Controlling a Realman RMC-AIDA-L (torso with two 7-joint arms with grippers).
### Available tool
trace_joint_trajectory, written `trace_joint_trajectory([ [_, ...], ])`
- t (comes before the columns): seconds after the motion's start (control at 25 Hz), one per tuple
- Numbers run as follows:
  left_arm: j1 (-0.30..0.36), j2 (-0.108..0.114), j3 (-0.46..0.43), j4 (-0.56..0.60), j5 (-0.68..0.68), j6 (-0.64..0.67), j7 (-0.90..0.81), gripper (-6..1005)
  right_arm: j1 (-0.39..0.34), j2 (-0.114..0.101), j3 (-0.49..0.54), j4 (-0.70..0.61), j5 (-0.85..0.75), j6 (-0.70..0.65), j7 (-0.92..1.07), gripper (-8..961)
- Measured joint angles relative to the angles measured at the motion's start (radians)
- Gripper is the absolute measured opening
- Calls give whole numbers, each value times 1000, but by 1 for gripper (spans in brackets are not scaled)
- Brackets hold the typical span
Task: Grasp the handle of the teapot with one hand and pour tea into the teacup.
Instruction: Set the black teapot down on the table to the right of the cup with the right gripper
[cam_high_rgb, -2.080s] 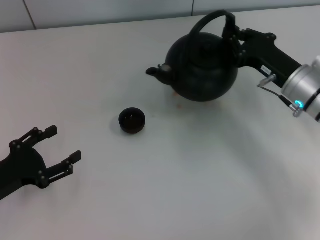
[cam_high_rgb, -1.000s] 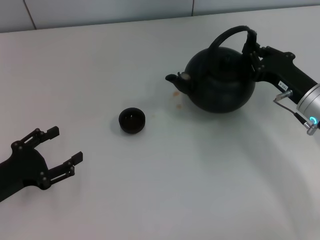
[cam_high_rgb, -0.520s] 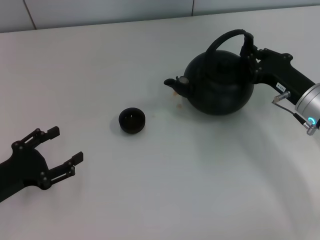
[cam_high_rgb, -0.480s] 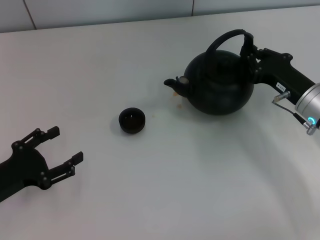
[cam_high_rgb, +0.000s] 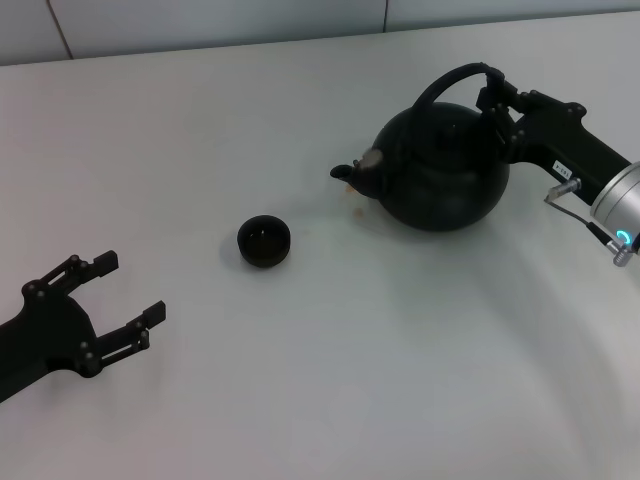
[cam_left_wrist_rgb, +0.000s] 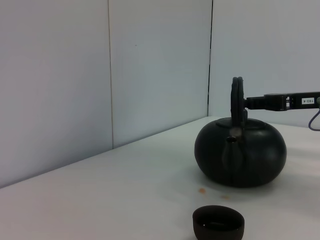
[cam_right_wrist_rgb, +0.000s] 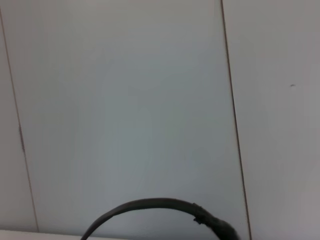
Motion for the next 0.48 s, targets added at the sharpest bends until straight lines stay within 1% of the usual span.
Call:
trace_joint_trajectory([
  [0.08, 0, 0, 0, 0, 0, 1, 0, 852, 0, 0, 5, 0, 3, 0, 0, 96],
  [0.2, -2, 0, 0, 0, 0, 2, 0, 852, -2, 0, 9, 0, 5, 0, 0, 284],
  [0.4, -2, 0, 1, 0, 0, 3, 0, 852, -4, 2, 10, 1, 6, -3, -4, 465],
  [0.48, -2, 0, 2, 0, 0, 3, 0, 852, -5, 2, 10, 1, 6, -4, -4, 466],
])
